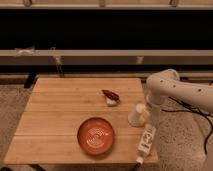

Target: Place the bottle in the ceramic bowl

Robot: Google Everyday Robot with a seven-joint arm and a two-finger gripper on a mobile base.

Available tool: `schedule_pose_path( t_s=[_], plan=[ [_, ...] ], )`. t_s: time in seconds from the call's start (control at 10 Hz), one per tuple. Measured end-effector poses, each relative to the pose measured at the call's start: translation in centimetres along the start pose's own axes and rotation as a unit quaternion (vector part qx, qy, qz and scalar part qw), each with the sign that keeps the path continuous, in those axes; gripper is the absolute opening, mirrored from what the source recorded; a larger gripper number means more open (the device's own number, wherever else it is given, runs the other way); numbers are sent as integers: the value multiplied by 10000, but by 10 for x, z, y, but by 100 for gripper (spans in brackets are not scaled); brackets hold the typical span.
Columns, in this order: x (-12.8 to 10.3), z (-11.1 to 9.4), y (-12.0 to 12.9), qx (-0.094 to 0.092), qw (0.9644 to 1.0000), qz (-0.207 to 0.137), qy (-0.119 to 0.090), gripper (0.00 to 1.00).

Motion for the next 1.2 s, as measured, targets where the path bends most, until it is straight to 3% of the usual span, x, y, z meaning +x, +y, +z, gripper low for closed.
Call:
schedule_pose_path(
  t_s=[0.3,0.6,0.8,1.0,1.2],
  plan=[
    [-14,13,-8,-252,9991,85,-342,80],
    [-34,34,-3,-198,9976,223,-630,80],
    [-53,52,4,60,9961,398,-791,80],
    [-66,57,2,479,9940,530,-834,80],
    [-69,57,-2,737,9924,557,-815,80]
  ],
)
